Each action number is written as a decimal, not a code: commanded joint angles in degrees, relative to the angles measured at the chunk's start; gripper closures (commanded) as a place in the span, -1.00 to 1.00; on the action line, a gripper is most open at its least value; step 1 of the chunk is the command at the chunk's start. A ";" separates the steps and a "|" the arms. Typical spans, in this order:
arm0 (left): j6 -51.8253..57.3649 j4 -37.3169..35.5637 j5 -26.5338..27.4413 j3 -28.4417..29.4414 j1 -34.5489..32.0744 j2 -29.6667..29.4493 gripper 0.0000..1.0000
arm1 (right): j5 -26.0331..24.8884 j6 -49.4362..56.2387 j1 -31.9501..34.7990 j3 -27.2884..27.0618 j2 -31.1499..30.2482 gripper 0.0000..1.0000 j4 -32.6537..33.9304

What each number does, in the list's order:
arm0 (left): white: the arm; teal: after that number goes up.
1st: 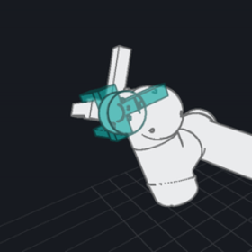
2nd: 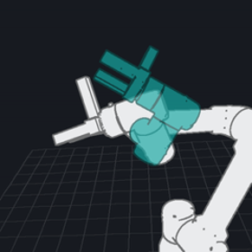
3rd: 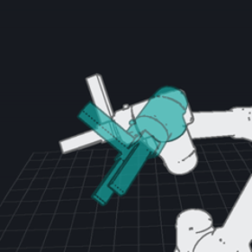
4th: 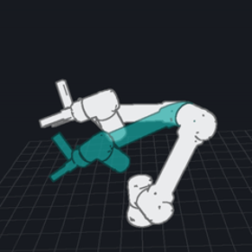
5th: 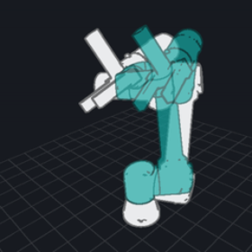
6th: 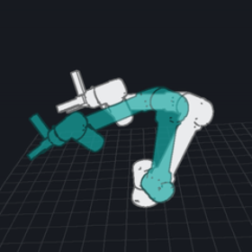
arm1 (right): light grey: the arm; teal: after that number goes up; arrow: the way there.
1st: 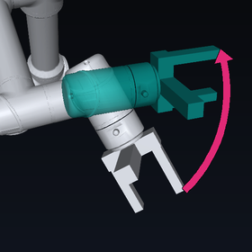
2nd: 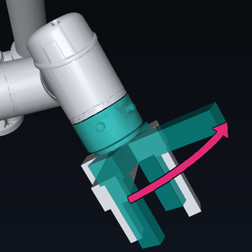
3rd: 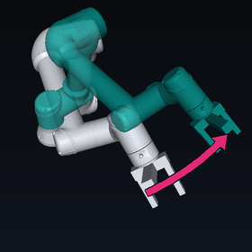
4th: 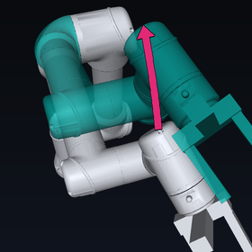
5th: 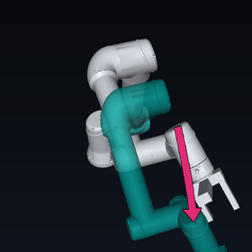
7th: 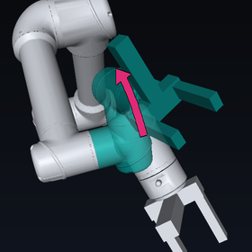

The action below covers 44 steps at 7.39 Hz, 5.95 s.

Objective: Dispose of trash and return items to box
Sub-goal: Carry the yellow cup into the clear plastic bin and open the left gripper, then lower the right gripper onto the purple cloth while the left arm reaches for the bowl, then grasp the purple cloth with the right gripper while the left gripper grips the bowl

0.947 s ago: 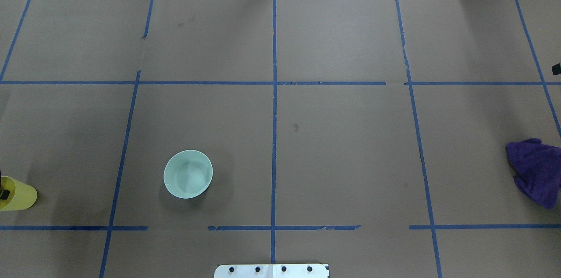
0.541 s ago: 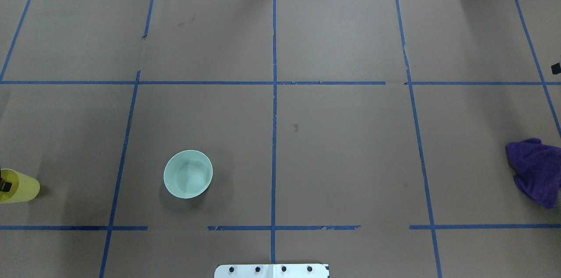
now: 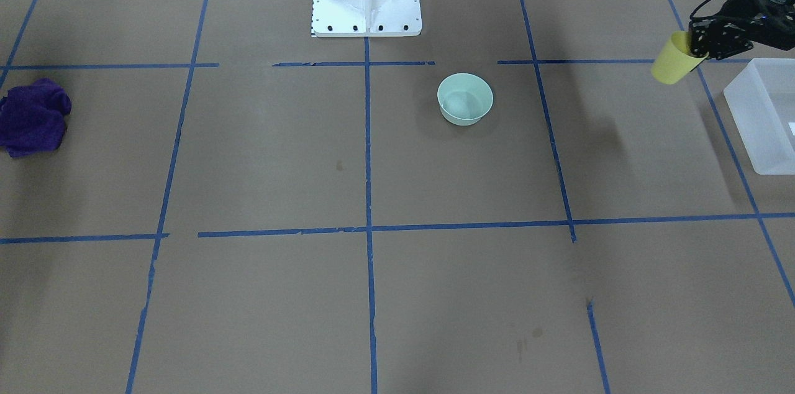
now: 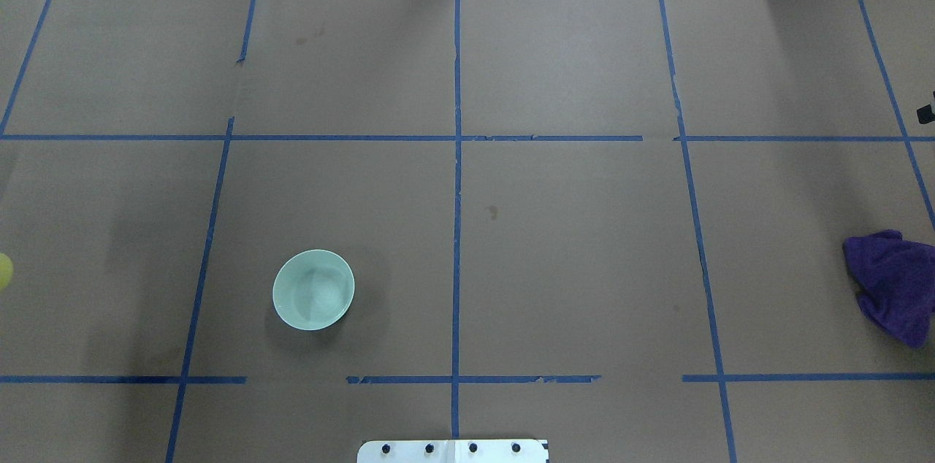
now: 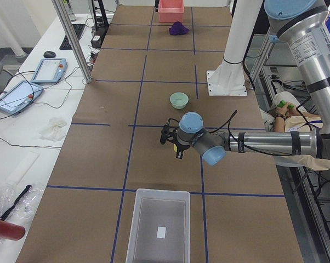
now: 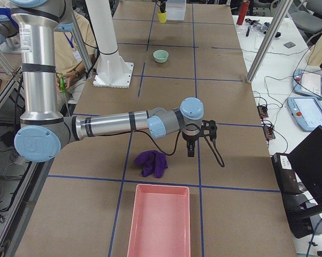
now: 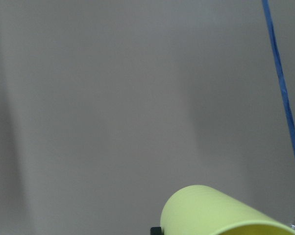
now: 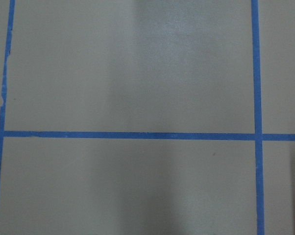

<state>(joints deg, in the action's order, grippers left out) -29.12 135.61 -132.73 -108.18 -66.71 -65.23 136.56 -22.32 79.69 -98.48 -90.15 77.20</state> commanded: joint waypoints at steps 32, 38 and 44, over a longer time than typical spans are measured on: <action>15.63 -37.27 -2.71 -0.77 -15.51 -22.22 -1.00 | -2.97 -17.67 -14.99 -7.33 -14.41 -1.00 -4.08; -10.53 -29.27 3.30 -6.94 8.73 -24.86 -1.00 | -5.95 -17.85 -19.93 -6.56 -15.32 0.40 -3.99; -47.24 -33.28 16.59 -6.16 32.39 -34.43 -1.00 | -6.84 -17.41 -12.85 -15.92 -15.58 1.00 -3.12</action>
<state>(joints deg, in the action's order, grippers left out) -72.34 104.50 -119.62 -114.78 -38.54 -97.44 129.20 -39.89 62.53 -110.22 -105.83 73.54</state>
